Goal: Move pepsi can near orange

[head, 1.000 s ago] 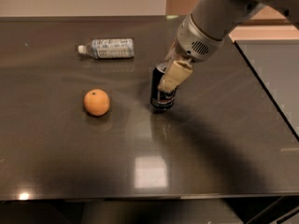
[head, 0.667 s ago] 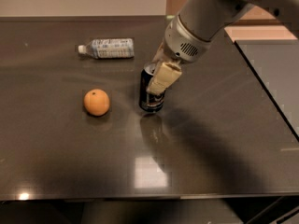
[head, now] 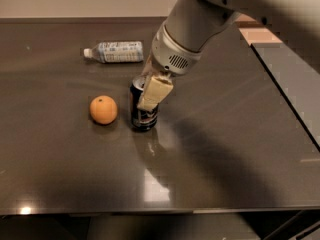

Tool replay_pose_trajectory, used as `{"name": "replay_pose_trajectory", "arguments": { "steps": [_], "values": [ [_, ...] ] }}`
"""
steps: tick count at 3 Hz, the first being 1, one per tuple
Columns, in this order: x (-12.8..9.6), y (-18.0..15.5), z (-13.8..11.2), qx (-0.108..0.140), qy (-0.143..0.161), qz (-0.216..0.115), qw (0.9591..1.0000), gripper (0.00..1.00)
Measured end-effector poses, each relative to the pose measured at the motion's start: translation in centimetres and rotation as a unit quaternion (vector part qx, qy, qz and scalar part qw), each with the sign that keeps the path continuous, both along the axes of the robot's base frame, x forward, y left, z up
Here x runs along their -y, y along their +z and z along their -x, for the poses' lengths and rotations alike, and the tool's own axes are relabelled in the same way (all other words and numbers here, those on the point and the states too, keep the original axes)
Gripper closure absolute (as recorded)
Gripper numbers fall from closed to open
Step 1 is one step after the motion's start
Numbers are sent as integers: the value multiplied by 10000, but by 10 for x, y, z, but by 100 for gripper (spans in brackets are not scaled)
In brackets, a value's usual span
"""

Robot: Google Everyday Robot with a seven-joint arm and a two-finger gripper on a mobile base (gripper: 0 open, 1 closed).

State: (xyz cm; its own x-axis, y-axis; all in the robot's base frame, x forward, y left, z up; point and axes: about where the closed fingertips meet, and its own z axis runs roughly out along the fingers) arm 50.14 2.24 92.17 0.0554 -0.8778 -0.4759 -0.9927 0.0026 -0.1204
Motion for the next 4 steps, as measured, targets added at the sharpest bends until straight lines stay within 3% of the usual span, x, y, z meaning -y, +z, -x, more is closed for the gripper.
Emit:
{"name": "replay_pose_trajectory", "arguments": {
  "steps": [1,4],
  "values": [
    [-15,-3,6,7,148,49,9999,82],
    [-32,-6,11,27,332,163,9993,13]
  ]
}}
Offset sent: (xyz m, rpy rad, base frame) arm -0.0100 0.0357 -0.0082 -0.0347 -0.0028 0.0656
